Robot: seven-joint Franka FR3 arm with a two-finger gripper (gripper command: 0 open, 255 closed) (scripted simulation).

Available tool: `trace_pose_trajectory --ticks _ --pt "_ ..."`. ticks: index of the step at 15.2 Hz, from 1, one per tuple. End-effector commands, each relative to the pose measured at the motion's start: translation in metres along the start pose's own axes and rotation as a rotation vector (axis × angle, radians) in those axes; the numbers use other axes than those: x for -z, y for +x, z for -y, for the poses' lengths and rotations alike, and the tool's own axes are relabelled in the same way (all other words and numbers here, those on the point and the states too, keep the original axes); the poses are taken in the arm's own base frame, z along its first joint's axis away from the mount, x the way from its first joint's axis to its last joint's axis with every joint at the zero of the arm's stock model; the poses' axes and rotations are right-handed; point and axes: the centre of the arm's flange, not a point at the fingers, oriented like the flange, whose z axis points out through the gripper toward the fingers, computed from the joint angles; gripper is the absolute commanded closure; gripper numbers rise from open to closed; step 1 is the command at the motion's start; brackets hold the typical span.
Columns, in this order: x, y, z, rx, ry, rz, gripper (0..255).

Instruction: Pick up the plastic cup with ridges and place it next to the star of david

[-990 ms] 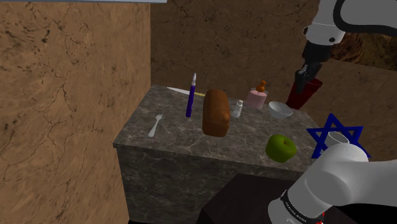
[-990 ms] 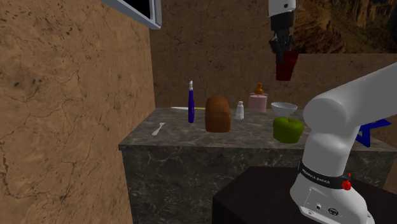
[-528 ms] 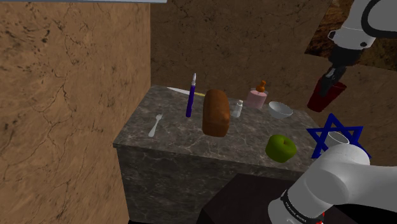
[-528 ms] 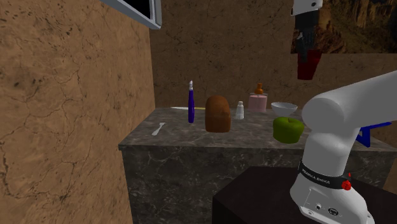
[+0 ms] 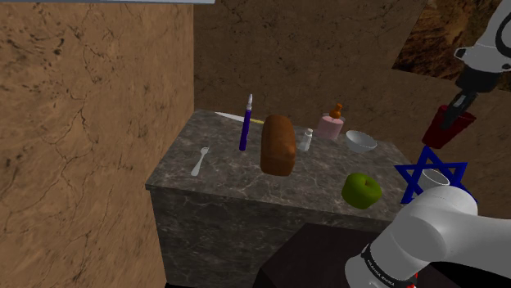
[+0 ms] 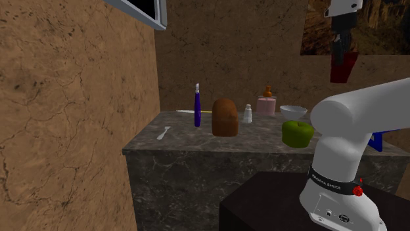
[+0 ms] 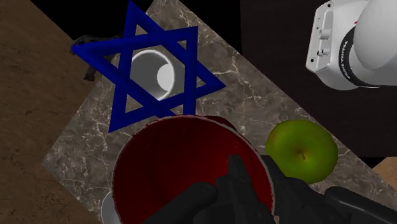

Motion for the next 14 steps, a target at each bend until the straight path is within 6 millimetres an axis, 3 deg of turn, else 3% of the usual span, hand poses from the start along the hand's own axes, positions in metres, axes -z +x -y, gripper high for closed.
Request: trace_pose_trajectory --ticks 1,14 --pt "-0.006 -0.004 -0.007 0.001 -0.001 0.001 255" --pt "-0.073 0.0 0.006 0.001 -0.001 0.001 255"
